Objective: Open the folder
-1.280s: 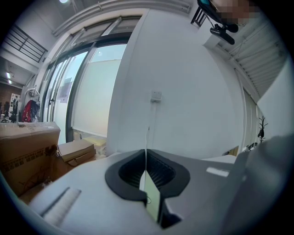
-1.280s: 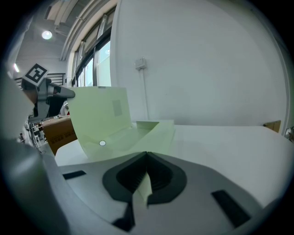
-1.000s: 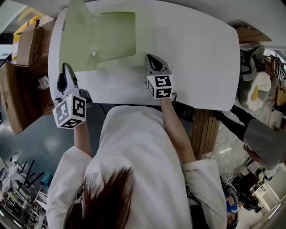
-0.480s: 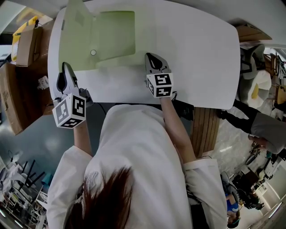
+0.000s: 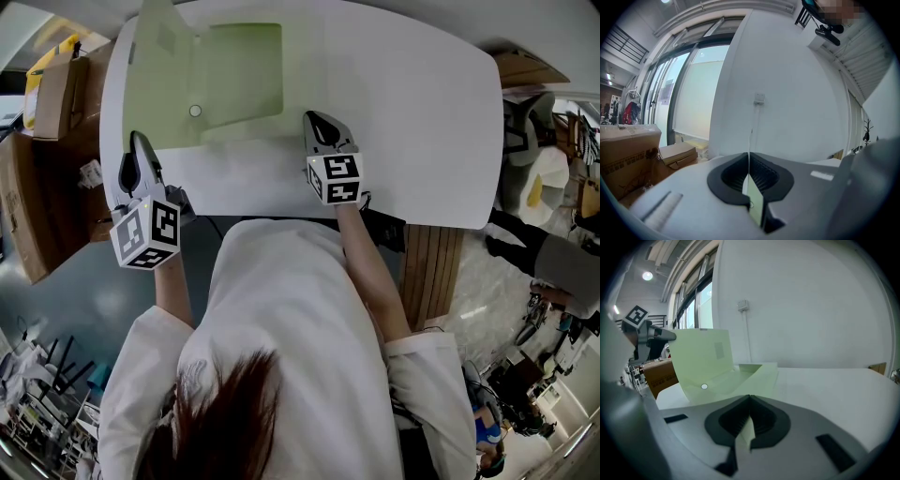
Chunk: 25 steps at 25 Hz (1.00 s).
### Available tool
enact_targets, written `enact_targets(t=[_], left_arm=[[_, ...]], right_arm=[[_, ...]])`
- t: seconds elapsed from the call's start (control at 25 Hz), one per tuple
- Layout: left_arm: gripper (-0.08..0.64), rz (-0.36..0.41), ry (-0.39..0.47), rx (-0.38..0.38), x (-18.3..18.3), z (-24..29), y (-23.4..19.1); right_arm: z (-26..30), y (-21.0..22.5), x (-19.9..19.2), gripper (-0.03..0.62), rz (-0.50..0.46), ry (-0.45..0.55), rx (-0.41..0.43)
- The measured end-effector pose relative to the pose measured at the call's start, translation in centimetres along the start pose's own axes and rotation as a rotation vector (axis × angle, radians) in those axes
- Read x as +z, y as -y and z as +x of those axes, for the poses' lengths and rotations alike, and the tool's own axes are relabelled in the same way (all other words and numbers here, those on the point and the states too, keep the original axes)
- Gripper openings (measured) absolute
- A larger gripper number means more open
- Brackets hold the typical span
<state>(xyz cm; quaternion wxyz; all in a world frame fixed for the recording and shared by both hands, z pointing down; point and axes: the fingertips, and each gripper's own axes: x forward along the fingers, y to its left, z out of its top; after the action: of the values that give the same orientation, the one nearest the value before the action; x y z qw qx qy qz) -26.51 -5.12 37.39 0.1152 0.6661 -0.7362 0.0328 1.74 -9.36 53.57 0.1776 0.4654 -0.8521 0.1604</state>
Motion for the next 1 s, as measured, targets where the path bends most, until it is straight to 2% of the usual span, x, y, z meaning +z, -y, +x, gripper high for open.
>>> enact_targets(t=[0.68, 1.0], left_arm=[[0.012, 0.004, 0.001, -0.004, 0.2, -0.1, 0.2], [0.014, 0.003, 0.008, -0.111, 0.6, -0.3, 3.0]], right_arm=[[-0.1, 0.0, 0.2, 0.008, -0.002, 0.000, -0.001], [-0.2, -0.3, 0.2, 0.008, -0.032, -0.032, -0.003]])
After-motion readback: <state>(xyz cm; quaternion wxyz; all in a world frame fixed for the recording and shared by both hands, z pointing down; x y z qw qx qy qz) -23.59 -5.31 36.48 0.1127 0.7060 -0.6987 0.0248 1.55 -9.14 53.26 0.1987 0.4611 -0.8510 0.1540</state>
